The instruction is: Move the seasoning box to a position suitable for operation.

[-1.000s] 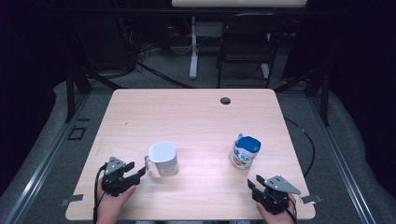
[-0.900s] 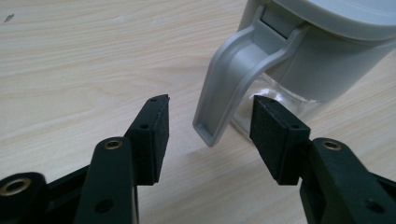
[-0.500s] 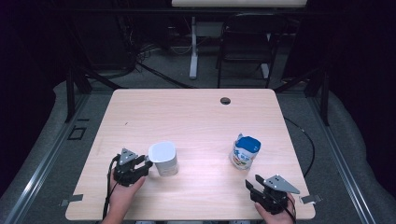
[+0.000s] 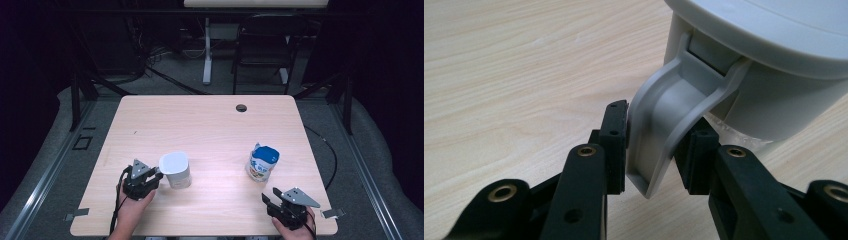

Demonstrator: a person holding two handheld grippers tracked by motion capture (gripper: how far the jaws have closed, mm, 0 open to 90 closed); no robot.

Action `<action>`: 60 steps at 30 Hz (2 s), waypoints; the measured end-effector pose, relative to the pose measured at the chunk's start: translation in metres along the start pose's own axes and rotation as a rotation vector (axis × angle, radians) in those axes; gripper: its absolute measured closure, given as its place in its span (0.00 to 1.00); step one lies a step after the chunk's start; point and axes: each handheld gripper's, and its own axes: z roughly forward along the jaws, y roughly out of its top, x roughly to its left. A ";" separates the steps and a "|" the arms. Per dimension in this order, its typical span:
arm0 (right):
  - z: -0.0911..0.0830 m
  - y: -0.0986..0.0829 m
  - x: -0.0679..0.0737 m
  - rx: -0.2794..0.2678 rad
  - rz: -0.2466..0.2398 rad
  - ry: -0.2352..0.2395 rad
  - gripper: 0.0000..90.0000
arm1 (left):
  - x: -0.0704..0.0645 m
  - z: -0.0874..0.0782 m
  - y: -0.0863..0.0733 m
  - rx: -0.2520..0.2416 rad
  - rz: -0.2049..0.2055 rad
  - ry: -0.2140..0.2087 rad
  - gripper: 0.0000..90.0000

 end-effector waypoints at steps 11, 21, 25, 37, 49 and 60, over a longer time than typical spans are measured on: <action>0.003 0.000 0.007 0.009 -0.013 0.019 0.57 | -0.001 0.000 -0.001 -0.004 0.044 0.004 0.79; 0.005 0.000 0.013 0.010 -0.027 0.027 0.57 | -0.006 0.000 -0.002 -0.010 0.080 -0.032 0.79; 0.006 0.000 0.014 0.008 -0.034 0.033 0.58 | -0.010 0.000 -0.002 -0.010 0.087 -0.044 0.79; 0.011 0.000 0.024 0.011 -0.070 0.074 0.60 | -0.034 0.000 0.000 -0.013 0.139 -0.105 0.79; 0.029 0.036 0.048 -0.021 -0.136 0.165 0.60 | -0.051 0.000 -0.001 -0.005 0.170 -0.148 0.79; 0.034 0.056 0.066 -0.030 -0.156 0.217 0.57 | -0.062 -0.002 -0.002 0.001 0.184 -0.158 0.79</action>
